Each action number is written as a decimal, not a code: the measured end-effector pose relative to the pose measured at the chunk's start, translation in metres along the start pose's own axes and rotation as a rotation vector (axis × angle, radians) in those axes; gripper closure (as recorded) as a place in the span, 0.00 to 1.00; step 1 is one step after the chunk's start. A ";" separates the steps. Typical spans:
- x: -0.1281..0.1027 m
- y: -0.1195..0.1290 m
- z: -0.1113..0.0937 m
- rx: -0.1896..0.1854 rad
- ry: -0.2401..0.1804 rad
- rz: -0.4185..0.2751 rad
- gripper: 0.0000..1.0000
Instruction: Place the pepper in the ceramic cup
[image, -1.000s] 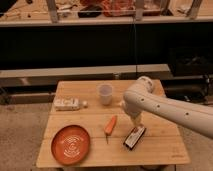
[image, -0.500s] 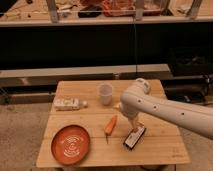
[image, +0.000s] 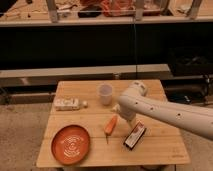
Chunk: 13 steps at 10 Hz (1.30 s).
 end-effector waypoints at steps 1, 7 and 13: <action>-0.002 -0.002 0.003 -0.001 0.000 -0.012 0.20; -0.015 -0.012 0.018 -0.004 -0.017 -0.068 0.20; -0.034 -0.025 0.033 -0.002 -0.046 -0.098 0.20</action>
